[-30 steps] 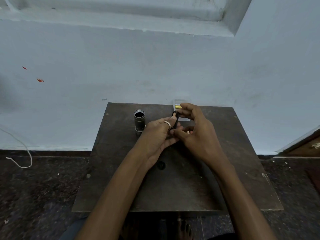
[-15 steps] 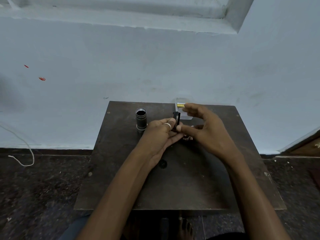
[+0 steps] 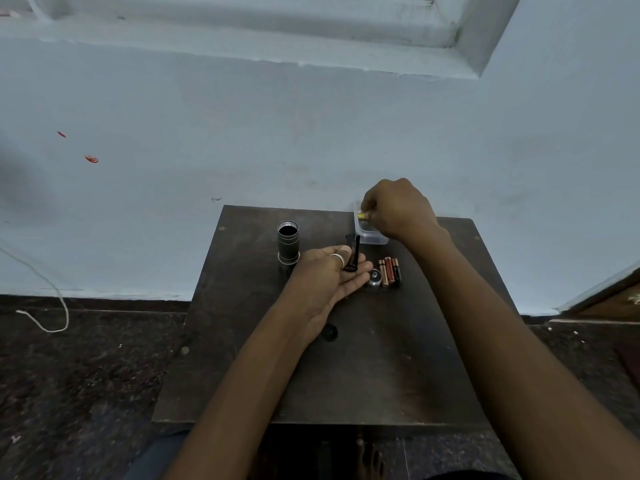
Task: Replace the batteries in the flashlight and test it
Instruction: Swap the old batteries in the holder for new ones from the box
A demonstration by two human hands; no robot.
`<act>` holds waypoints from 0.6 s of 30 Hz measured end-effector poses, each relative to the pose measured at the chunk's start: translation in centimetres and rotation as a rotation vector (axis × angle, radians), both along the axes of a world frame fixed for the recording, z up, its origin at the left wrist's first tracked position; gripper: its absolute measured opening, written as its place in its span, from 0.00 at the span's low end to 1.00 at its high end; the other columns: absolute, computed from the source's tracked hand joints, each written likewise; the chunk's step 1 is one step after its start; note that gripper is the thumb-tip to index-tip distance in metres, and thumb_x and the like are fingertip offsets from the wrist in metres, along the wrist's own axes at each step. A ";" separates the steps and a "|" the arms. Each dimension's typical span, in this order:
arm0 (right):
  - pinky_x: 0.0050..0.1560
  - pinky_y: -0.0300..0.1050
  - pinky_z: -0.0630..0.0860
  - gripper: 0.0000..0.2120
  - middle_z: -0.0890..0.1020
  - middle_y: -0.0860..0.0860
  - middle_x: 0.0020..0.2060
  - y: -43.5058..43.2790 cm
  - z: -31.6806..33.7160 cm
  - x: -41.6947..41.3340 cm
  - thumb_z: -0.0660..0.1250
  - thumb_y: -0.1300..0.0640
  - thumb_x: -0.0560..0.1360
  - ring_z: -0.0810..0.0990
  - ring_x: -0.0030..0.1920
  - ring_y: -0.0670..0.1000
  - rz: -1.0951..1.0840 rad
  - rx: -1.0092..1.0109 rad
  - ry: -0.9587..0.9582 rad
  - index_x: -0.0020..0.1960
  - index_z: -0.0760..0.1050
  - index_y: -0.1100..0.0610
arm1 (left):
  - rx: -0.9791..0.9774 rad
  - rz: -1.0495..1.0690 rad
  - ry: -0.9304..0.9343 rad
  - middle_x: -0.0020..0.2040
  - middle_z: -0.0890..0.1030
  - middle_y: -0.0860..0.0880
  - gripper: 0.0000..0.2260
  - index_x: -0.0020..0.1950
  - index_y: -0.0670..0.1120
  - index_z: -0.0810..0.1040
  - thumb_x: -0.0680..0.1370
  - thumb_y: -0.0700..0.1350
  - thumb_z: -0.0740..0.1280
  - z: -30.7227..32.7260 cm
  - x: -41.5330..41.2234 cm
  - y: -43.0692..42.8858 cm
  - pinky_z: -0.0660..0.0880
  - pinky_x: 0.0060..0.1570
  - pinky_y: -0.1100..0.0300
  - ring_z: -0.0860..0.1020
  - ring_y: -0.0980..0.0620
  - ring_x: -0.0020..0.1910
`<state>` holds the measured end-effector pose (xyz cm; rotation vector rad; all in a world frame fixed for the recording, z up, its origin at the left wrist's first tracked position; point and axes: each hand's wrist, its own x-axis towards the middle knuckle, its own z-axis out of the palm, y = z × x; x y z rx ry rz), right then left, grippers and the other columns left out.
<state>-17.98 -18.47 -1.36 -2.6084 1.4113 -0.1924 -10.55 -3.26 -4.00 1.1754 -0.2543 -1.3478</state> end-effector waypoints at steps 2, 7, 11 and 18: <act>0.51 0.49 0.79 0.10 0.81 0.57 0.58 -0.1 -0.2 0.6 0.69 0.60 0.76 0.81 0.55 0.60 0.015 -0.007 0.087 0.56 0.83 0.54 | 0.003 -0.007 0.014 0.54 0.82 0.39 0.09 0.58 0.37 0.76 0.84 0.38 0.59 0.0 0.1 0.0 0.83 0.45 0.58 0.85 0.48 0.49; 0.48 0.48 0.73 0.10 0.78 0.60 0.57 -0.1 -0.4 0.9 0.68 0.58 0.77 0.77 0.59 0.60 0.049 -0.065 0.170 0.57 0.81 0.56 | -0.010 -0.009 0.031 0.54 0.82 0.38 0.07 0.55 0.39 0.76 0.84 0.38 0.59 0.0 0.2 0.0 0.83 0.45 0.57 0.85 0.47 0.50; 0.51 0.50 0.75 0.10 0.77 0.60 0.59 -0.2 0.0 0.9 0.67 0.57 0.78 0.77 0.58 0.61 0.063 -0.050 0.227 0.58 0.80 0.57 | -0.011 -0.012 0.047 0.54 0.82 0.38 0.08 0.56 0.38 0.76 0.83 0.38 0.59 0.0 0.2 0.0 0.83 0.44 0.58 0.85 0.48 0.48; 0.47 0.45 0.77 0.11 0.84 0.54 0.45 2.5 0.7 -1.6 0.66 0.60 0.79 0.81 0.49 0.54 -0.040 -0.032 -0.433 0.61 0.76 0.57 | -0.028 -0.012 0.084 0.52 0.83 0.39 0.09 0.58 0.36 0.75 0.84 0.38 0.58 0.0 0.2 0.0 0.83 0.43 0.57 0.86 0.49 0.46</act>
